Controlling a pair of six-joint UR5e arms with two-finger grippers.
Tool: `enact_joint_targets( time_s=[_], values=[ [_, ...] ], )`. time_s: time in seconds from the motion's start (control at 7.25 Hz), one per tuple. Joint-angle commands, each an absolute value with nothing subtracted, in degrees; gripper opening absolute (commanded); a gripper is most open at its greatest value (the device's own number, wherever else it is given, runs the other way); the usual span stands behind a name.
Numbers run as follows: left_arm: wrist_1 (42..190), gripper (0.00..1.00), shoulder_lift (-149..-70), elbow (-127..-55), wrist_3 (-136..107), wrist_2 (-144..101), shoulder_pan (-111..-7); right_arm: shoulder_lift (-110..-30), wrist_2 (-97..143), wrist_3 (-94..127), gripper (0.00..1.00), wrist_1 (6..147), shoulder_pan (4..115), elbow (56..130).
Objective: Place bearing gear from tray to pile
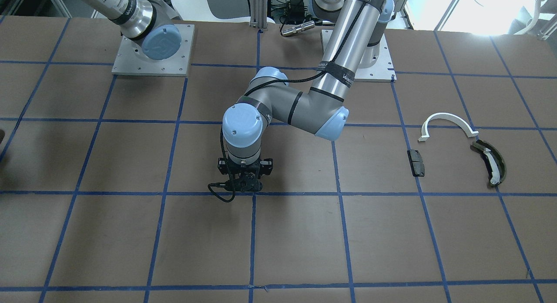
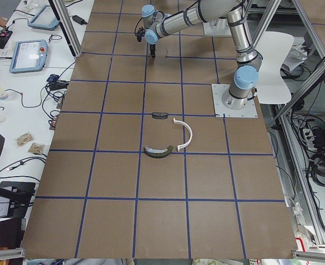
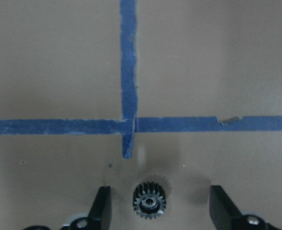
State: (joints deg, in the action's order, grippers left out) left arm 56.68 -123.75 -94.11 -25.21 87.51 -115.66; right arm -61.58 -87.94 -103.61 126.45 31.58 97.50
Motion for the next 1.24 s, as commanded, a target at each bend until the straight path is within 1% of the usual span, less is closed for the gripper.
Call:
enact_joint_targets(
  time_s=[0.0,0.14,0.28,0.41,0.55,0.69,0.97,1.1],
  values=[
    [56.69,0.29,-123.40,-94.22,-24.53,87.89,-115.93,-69.66,-86.93,-99.52,0.02,118.42,33.47,95.72],
    [56.86,0.10,-123.40,-94.39,-24.78,87.46,-115.93,-72.83,-85.88,-98.36,0.02,116.65,36.88,95.54],
    [56.95,0.00,-122.96,-94.83,-24.96,87.45,-115.93,-76.60,-83.43,-96.00,0.03,114.46,39.70,95.54],
    [56.87,0.00,-122.52,-95.53,-24.79,87.45,-115.93,-79.60,-82.54,-93.80,0.03,112.35,43.55,95.62],
    [56.78,0.00,-122.08,-94.84,-24.61,87.97,-115.75,-81.46,-82.96,-92.56,0.03,110.67,49.08,95.62],
    [57.47,0.00,-121.12,-94.31,-22.43,87.72,-114.01,-82.95,-83.06,-88.29,0.03,109.18,52.18,95.54],
    [61.40,0.00,-117.01,-96.06,-11.84,88.59,-105.95,-85.07,-82.88,-82.30,0.03,107.68,56.93,95.63],
    [62.48,0.00,-114.89,-97.89,-4.38,89.72,-100.60,-86.12,-82.88,-75.22,0.04,107.23,60.43,95.54]
  ],
)
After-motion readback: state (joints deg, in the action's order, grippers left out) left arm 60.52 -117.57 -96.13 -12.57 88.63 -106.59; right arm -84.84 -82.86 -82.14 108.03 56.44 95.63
